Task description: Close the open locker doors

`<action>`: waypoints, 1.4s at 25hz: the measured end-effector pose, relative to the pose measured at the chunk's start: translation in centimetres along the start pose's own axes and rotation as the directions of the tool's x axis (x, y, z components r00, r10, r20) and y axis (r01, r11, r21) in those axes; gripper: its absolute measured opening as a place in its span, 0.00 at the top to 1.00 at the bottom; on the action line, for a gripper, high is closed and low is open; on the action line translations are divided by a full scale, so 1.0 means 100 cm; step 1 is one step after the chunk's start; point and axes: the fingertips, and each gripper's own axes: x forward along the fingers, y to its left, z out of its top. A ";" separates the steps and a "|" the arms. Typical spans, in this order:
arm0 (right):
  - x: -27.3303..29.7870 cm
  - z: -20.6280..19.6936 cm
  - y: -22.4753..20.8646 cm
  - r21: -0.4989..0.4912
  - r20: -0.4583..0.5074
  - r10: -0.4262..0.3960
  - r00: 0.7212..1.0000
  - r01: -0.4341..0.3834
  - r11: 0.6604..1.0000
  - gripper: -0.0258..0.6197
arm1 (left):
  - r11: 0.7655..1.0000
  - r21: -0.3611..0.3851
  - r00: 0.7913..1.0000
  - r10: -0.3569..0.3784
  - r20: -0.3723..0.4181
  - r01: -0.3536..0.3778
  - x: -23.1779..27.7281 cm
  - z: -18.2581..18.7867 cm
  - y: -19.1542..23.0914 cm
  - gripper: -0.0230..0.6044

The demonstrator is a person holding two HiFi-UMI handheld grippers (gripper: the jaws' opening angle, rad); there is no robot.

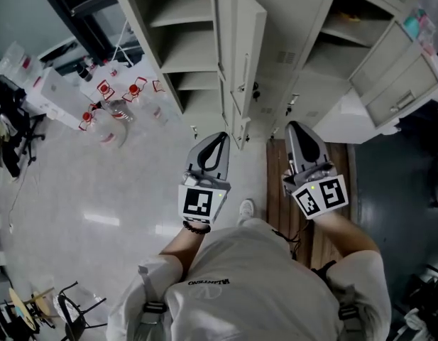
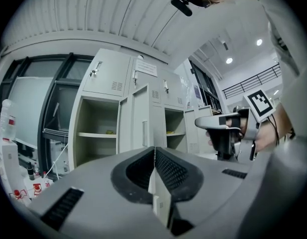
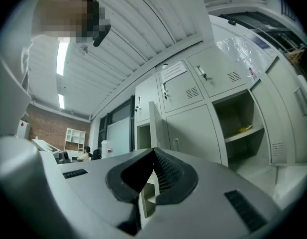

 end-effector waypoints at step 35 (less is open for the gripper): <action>0.104 -0.029 -0.037 0.071 -0.035 0.262 0.965 -0.259 0.963 0.94 | 0.990 0.023 0.975 0.139 -0.176 -0.137 0.147 -0.095 0.022 0.81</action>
